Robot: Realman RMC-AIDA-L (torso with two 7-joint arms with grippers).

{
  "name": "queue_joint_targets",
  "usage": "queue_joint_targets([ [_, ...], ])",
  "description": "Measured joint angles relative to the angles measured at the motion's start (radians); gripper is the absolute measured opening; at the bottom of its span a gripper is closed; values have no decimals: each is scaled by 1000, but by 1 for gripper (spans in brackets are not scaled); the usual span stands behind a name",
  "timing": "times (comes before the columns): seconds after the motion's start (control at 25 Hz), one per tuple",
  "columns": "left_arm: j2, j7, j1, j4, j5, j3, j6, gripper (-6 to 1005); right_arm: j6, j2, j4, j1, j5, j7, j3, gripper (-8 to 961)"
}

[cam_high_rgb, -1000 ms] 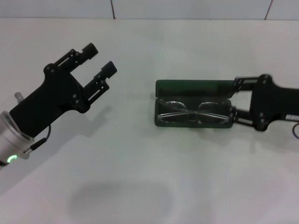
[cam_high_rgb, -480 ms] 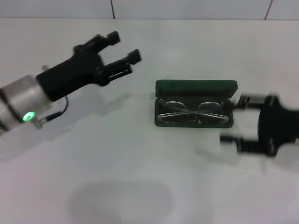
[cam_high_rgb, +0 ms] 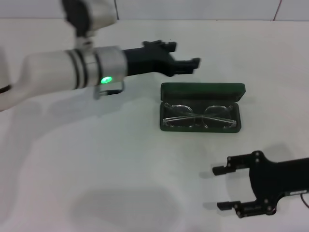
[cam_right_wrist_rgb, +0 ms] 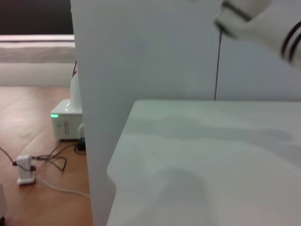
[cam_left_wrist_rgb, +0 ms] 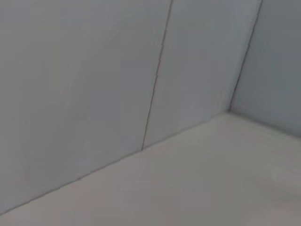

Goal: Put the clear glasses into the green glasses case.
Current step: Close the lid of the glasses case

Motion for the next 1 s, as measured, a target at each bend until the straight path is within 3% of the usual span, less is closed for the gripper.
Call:
queue_joint_targets([
  [0.08, -11, -27, -28, -6, 19, 16, -40, 897, 20, 2, 14, 10, 0, 0, -20, 636],
  [0.36, -18, -82, -50, -4, 9, 73, -116, 895, 51, 8, 34, 30, 3, -1, -48, 636],
  [0.8, -16, -161, -43, 0, -26, 271, -129, 893, 50, 7, 30, 49, 5, 4, -48, 636],
  [1.0, -16, -163, -12, 31, -21, 311, -127, 894, 50, 5, 32, 51, 7, 9, -47, 636],
])
